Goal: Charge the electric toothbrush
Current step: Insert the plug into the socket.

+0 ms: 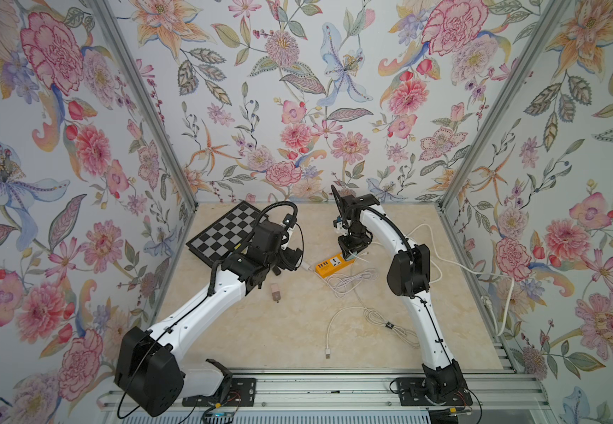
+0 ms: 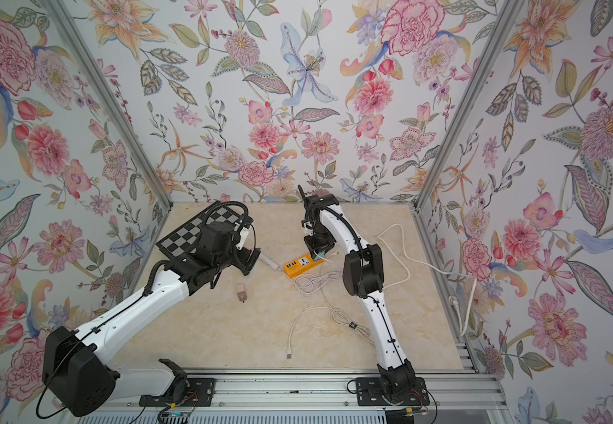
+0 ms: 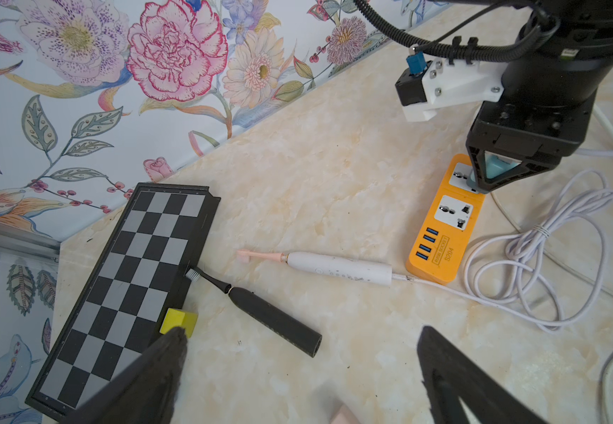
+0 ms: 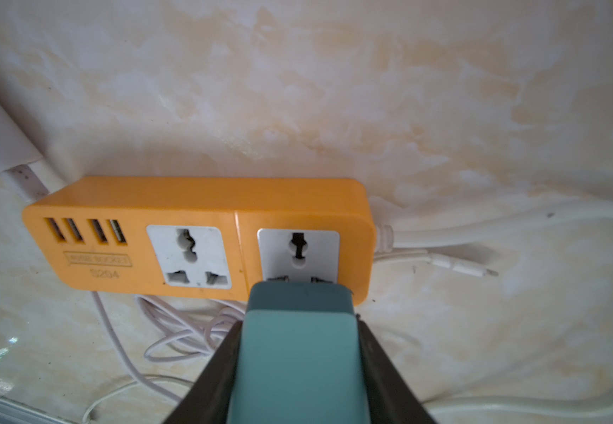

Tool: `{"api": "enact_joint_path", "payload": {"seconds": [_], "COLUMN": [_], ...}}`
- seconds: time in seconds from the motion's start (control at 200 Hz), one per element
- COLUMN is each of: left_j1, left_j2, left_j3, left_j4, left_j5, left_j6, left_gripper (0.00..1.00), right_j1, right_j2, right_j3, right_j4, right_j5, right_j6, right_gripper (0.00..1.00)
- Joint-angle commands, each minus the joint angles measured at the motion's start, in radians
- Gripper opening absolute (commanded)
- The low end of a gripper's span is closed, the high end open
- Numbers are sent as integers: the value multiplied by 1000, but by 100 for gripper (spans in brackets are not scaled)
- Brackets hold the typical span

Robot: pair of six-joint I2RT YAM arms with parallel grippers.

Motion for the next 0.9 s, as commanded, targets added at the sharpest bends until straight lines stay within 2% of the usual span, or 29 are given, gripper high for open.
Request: {"api": "enact_joint_path", "payload": {"seconds": [0.0, 0.19, 0.29, 0.55, 0.731, 0.896], "left_j1": [9, 9, 9, 9, 10, 10], "left_j2": [0, 2, 0, -4, -4, -4], "left_j3": [-10, -10, -10, -10, -11, -11], "left_j4": [-5, -6, -6, -6, -6, -6], "left_j5": [14, 14, 14, 12, 11, 9], "left_j6": [-4, -5, -4, -4, -5, -5], "left_gripper": [99, 99, 99, 99, 99, 99], "right_j1": [15, 31, 36, 37, 74, 81], "right_j2": [179, 212, 233, 247, 273, 264], "right_j3": [-72, -27, -3, 4, 5, -21], "right_j4": [4, 11, 29, 128, 150, 168], "right_j5": [81, 121, 82, 10, 101, 81], "right_j6": [26, 42, 59, 91, 83, 76], "right_gripper": [7, 9, 13, 14, 17, 20]}}
